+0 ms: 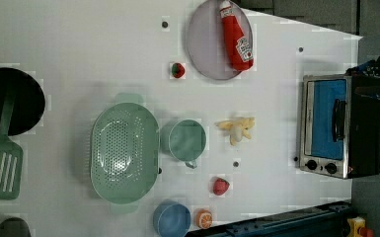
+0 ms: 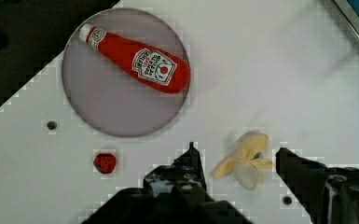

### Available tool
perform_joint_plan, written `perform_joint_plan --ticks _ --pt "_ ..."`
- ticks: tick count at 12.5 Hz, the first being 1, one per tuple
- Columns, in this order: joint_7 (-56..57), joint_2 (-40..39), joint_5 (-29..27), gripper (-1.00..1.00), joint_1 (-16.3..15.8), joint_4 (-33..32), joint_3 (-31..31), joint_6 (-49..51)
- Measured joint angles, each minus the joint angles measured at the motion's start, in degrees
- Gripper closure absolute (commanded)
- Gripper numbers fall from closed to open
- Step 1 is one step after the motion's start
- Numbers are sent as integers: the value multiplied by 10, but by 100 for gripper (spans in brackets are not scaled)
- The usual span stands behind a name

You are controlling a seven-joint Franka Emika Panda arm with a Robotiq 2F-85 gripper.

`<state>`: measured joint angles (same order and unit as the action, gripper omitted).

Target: Pick banana from table and place on oven.

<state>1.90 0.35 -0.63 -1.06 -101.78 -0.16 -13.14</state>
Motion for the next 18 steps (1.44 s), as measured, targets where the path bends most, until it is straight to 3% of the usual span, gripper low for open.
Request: perform_joint_plan --ticks 3,6,8,12,18 --pt "-49 187 3 -100 -3 -163 -30 123" --pt "-61 308 31 -100 8 -173 -42 115" --pt "-68 333 28 -100 18 -155 -36 115" --pt "-72 263 17 -100 14 -153 -23 79" --pt "-74 100 35 -100 11 -276 -18 -88"
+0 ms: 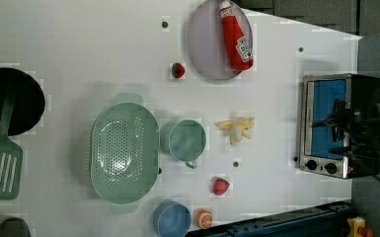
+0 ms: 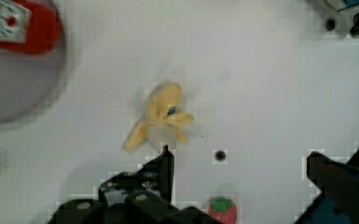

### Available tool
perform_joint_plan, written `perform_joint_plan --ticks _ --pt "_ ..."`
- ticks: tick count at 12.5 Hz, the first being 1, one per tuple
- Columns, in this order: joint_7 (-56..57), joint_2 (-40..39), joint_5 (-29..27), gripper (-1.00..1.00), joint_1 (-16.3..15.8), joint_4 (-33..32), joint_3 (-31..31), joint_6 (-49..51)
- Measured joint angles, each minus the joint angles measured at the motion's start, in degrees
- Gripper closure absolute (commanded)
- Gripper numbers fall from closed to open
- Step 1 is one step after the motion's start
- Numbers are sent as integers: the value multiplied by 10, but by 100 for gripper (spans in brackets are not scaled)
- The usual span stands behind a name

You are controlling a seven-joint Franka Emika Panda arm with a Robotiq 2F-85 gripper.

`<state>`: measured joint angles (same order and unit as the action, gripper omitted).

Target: Pick banana from table and place on oven.

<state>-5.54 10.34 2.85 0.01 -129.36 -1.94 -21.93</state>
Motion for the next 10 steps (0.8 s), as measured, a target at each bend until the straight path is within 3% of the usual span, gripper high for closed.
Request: perform_joint_plan --ticks 5,10 --pt "-3 -81 -15 -100 -6 -67 23 -199" --pt "-3 -191 -7 -100 -11 -130 40 -312"
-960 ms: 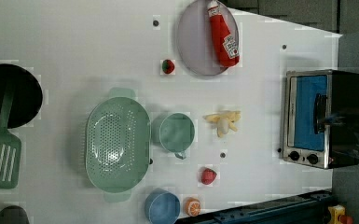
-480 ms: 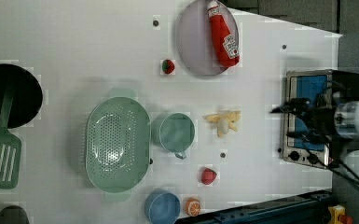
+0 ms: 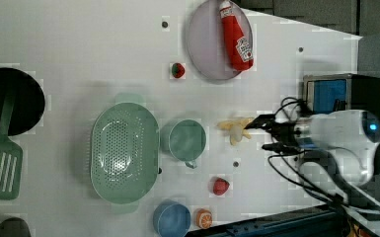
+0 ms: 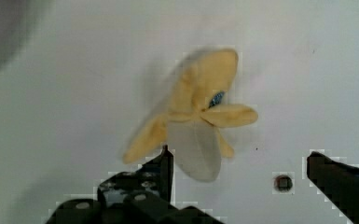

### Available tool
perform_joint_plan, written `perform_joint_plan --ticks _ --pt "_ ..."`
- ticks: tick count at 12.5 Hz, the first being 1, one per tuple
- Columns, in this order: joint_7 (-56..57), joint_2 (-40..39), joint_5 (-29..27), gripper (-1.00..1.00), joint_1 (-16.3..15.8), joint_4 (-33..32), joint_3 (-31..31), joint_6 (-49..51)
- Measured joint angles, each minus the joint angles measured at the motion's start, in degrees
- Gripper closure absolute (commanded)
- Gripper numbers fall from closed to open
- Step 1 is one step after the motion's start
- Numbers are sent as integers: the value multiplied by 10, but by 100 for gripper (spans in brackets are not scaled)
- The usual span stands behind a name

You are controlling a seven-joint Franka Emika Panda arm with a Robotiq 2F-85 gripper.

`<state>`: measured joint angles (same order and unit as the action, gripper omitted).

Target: Pick banana from table and place on oven.

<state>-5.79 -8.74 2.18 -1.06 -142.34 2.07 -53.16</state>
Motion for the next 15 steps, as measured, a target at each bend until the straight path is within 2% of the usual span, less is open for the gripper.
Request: perform_joint_plan --ticks 4,5,11,15 --pt "0 -82 6 -100 -1 1 8 -82" --pt "0 -97 5 -92 0 3 6 -93" --pt "-2 -114 -6 48 3 3 17 -147" --pt "-2 -103 1 51 1 12 17 -140"
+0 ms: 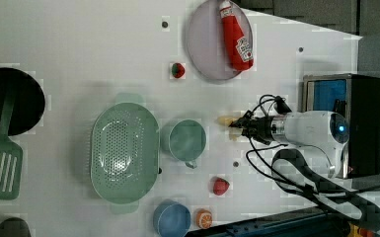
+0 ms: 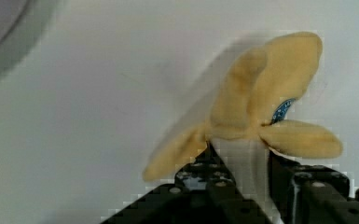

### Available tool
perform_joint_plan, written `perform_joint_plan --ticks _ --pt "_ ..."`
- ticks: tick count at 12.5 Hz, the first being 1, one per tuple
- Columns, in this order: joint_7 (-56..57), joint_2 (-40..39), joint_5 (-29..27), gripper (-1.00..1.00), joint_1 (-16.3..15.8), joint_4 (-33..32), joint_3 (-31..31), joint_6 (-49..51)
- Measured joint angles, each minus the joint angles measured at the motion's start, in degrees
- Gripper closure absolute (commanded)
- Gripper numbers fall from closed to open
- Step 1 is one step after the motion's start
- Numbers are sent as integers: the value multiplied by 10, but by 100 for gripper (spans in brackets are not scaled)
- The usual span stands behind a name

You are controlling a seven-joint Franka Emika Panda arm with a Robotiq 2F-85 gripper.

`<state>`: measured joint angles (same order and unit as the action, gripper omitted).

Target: Pick banana from table and place on oven.

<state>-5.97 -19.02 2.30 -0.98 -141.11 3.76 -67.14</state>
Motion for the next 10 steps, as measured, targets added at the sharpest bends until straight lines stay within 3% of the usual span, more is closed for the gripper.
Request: perform_joint_plan --ticks 5,10 --pt "0 116 -4 51 3 1 -1 78" --pt "0 325 -10 51 -7 118 -35 379"
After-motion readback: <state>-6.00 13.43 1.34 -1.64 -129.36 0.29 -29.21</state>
